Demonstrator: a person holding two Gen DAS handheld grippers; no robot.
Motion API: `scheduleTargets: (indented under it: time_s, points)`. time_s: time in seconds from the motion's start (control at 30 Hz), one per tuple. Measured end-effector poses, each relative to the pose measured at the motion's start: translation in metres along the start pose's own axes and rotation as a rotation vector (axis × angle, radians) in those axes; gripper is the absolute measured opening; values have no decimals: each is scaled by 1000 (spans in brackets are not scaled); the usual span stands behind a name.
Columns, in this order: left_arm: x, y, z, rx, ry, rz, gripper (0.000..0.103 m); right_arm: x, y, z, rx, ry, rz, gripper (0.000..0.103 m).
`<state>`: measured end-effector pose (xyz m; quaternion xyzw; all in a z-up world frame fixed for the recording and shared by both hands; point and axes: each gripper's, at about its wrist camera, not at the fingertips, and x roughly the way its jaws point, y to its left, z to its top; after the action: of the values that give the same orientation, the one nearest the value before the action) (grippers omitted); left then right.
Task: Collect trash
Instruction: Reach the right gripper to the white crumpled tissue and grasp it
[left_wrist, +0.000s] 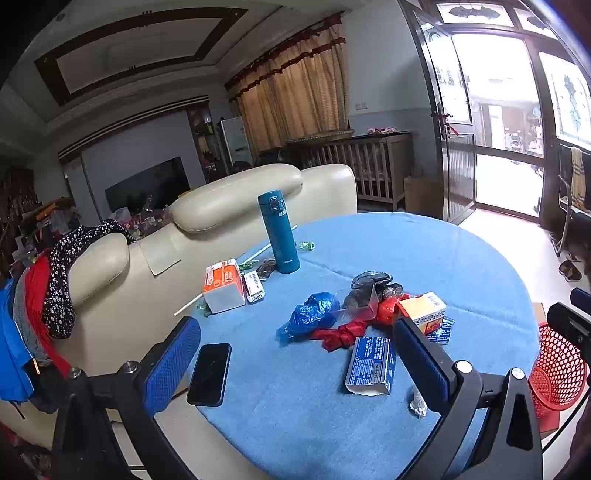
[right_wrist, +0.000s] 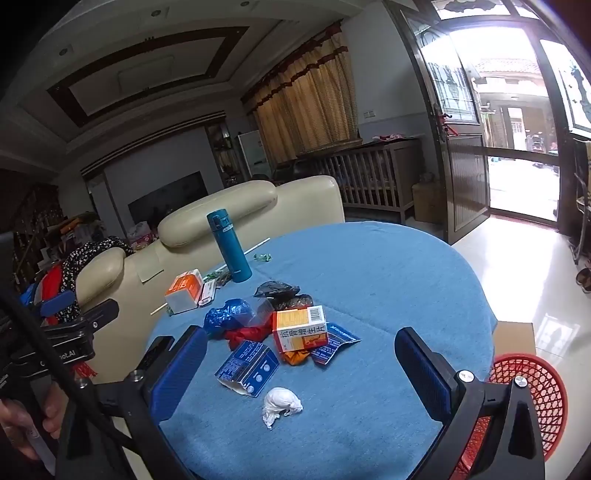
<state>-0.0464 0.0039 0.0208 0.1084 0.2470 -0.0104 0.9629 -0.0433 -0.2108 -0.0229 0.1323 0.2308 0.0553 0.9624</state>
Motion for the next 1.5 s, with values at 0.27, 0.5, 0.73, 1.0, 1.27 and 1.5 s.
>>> scheduleTargets:
  time_s: [0.27,0.5,0.73,1.0,1.27,1.5]
  points:
    - [26,13,-12,-31,74,-14,103,44,-7,-27,67,194,84,85]
    - [25,12,-14,-29,74,-7,103,42,4,-28,27,248,57,80]
    - [17,12,-10,-20,46,-5,103,35,9,-22,23,187,97,80]
    - [27,12,-11,-25,57,-8,103,40,12,-25,61,197,141,80]
    - [60,9,-17,-18,97,-32,103,72,8,-39,77,290,145,69]
    - [111,10,-28,-26,191,-133,103,140,-6,-69,77,441,123,57]
